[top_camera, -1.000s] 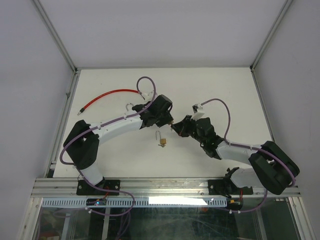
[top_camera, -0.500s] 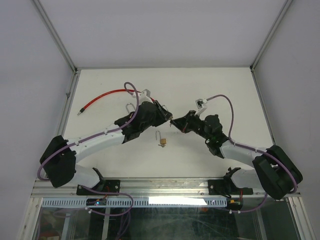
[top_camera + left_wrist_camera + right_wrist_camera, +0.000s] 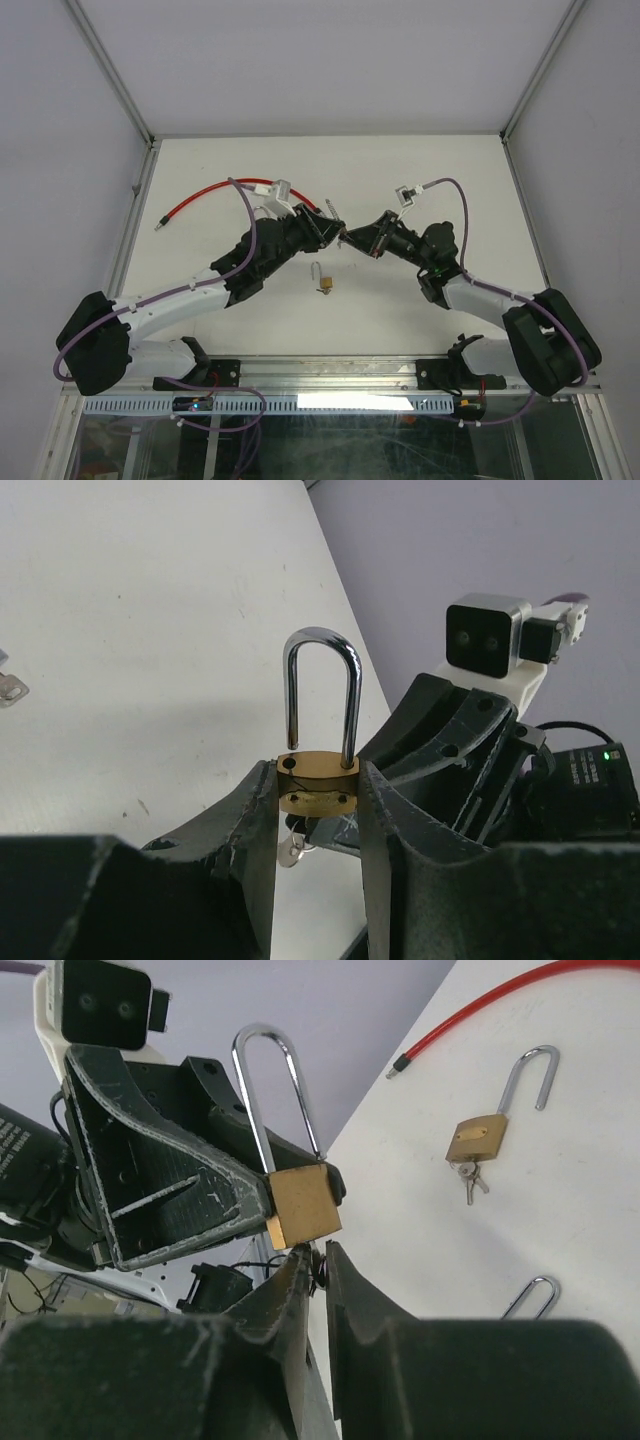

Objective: Unlock with the key

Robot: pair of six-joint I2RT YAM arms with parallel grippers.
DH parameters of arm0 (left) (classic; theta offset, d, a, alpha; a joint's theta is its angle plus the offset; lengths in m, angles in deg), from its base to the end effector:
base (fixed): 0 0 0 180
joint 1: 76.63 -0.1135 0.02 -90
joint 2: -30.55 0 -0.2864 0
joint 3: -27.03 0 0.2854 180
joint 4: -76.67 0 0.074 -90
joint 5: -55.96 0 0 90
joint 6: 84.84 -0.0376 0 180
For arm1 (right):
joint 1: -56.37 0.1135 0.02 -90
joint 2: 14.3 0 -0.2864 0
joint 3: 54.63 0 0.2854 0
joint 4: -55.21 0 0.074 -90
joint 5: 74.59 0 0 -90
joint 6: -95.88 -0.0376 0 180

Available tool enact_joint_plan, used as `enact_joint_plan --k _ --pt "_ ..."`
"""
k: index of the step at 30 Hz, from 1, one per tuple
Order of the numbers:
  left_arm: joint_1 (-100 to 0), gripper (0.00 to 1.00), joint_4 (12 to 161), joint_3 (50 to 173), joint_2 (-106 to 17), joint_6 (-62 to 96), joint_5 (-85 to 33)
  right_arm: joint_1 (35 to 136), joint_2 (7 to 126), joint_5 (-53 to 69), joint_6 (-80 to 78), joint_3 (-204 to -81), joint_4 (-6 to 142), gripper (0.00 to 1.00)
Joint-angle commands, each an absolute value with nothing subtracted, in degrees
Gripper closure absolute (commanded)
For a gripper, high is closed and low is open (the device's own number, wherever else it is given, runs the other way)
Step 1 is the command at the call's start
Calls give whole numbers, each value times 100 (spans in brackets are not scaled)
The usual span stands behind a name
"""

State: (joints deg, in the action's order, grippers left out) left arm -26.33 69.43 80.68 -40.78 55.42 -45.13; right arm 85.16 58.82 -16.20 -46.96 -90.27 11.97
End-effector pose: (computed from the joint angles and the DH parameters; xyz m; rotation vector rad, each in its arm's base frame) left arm 0.2031 -0.2334 0.2781 -0.1513 1.8794 -1.0870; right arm 0.2261 0.1467 0.2245 -0.1582 1.6869 1.5152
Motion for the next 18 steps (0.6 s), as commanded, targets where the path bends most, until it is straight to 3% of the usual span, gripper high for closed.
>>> enact_joint_plan --k 1,5,11,18 --pt "-2549 97 7197 8201 -3856 4933 -3430 8522 5468 -1718 -4205 -9499 1294 82" --pt "-2778 97 7755 8401 -3859 4391 -3390 8504 4939 -1719 -3371 -9552 2584 65" --pt "-2828 97 8496 8703 -3840 3459 -3427 8488 4122 -1597 -2182 -9827 4544 47" --pt "-2797 97 8695 8815 -3885 2634 -2750 8496 4206 -1534 -2028 -10398 4984 39"
